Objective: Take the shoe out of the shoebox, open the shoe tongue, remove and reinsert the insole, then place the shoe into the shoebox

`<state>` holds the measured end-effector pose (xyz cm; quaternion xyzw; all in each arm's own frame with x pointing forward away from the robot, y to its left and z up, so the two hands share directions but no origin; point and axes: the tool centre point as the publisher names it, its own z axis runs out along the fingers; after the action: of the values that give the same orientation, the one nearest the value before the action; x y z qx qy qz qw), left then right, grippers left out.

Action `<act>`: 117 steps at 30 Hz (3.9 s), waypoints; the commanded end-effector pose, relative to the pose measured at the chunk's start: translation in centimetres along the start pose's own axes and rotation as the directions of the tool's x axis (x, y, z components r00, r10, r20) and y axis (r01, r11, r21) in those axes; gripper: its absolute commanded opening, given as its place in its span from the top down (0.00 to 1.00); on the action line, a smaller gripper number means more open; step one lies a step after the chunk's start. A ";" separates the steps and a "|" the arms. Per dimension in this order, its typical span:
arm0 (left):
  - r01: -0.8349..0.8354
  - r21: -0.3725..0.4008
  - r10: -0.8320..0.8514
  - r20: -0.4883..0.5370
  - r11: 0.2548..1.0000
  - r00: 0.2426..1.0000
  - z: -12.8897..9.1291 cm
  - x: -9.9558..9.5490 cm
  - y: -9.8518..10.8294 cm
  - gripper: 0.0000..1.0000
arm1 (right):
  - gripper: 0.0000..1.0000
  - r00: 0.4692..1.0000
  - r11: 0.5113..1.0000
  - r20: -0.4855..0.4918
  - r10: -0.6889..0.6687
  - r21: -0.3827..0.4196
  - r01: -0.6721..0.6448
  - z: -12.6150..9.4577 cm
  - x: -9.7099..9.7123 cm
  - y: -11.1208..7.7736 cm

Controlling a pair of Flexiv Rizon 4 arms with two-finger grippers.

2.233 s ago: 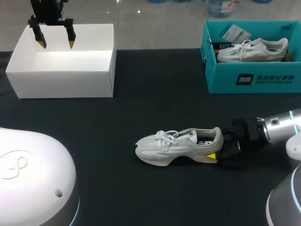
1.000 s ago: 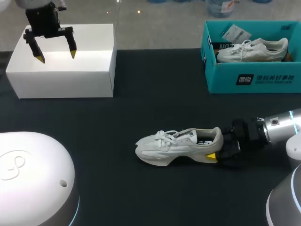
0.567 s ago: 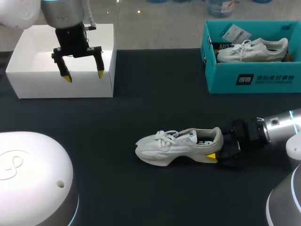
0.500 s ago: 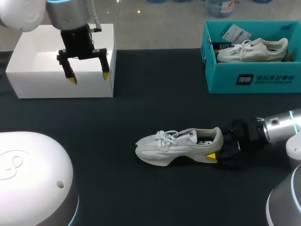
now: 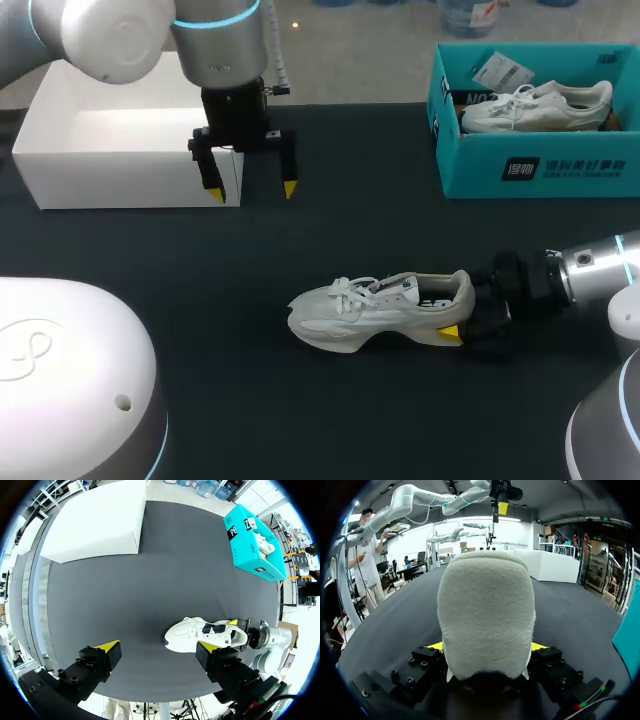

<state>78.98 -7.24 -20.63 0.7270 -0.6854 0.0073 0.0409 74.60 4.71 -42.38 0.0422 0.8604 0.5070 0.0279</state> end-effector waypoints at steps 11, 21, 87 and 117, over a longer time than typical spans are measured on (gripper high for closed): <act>0.001 -0.004 -0.001 0.014 1.000 1.000 -0.1 0.5 -0.2 0.00 | 1.00 1.000 1.000 0.001 0.001 0.004 -0.001 0.2 0.0 0.0; 0.075 0.034 -0.075 -0.009 0.997 0.997 -0.2 3.3 3.8 0.00 | 1.00 1.000 1.000 0.001 0.001 0.004 -0.001 0.2 0.0 0.0; -0.108 -0.008 0.105 0.299 0.994 0.948 14.9 17.2 5.7 0.00 | 1.00 1.000 1.000 0.001 0.001 0.004 -0.001 0.2 0.0 0.0; -0.134 -0.072 0.149 0.315 0.988 0.937 15.3 16.1 6.4 1.00 | 1.00 1.000 1.000 0.001 0.001 0.004 -0.001 0.2 0.0 0.0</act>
<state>72.90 -25.41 -34.88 0.6650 -0.7335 -0.1289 -0.0558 74.60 4.72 -42.37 0.0421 0.8604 0.5071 0.0280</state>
